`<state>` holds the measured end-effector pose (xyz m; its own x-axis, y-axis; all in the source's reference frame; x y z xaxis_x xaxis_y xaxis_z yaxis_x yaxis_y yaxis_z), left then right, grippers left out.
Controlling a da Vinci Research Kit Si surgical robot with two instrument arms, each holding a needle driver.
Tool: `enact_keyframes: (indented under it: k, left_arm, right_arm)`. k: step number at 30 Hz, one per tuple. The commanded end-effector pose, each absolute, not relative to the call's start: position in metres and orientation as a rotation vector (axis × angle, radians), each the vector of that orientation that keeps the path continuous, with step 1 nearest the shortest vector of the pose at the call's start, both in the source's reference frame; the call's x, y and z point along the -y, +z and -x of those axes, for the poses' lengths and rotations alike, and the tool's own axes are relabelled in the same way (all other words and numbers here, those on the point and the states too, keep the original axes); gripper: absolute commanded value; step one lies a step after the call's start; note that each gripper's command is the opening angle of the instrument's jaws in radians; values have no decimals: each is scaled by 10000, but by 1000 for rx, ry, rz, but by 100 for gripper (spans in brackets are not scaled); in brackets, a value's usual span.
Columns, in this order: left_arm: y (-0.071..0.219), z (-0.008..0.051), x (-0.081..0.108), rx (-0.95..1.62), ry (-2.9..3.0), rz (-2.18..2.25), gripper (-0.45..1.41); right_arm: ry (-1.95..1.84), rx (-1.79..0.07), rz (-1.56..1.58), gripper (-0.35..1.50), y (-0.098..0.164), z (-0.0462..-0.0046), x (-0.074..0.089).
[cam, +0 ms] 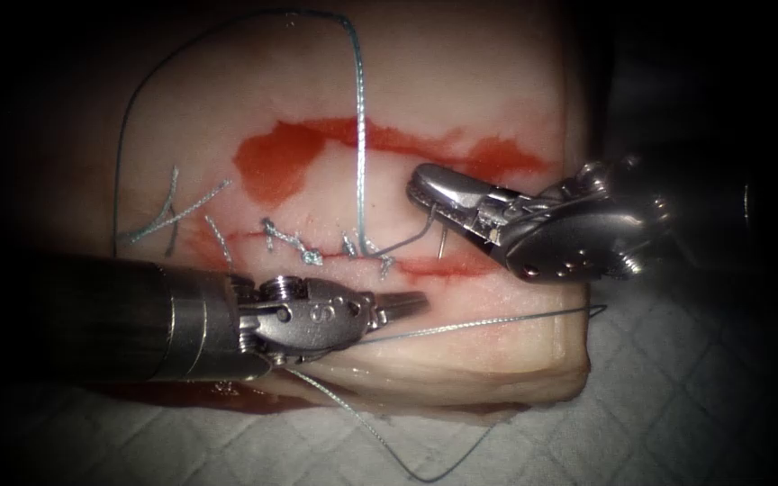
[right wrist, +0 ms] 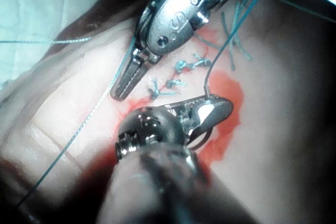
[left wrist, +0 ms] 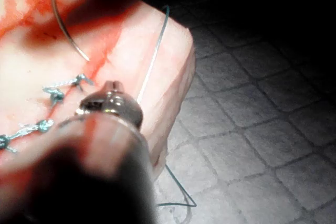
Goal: Wound Closure
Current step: Push the needle through the top half of the tissue using the right tool
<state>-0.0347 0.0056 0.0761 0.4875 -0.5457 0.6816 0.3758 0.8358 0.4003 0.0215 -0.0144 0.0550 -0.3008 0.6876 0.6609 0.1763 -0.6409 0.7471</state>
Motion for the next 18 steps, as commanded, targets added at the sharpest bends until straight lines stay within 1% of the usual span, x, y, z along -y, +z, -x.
enact_keyframes:
  k: [1,10,18]
  left_arm:
    - [766,353,-54,902,-564,-209,-45]
    - [770,358,-44,890,-536,-241,-45]
    - [766,357,-48,891,-537,-249,-45]
  right_arm:
    - [2001,-1092,-1603,-35,553,-224,139]
    - [2038,-1126,-1642,-35,554,-224,138]
    - [2089,-1108,-1679,-35,556,-224,140]
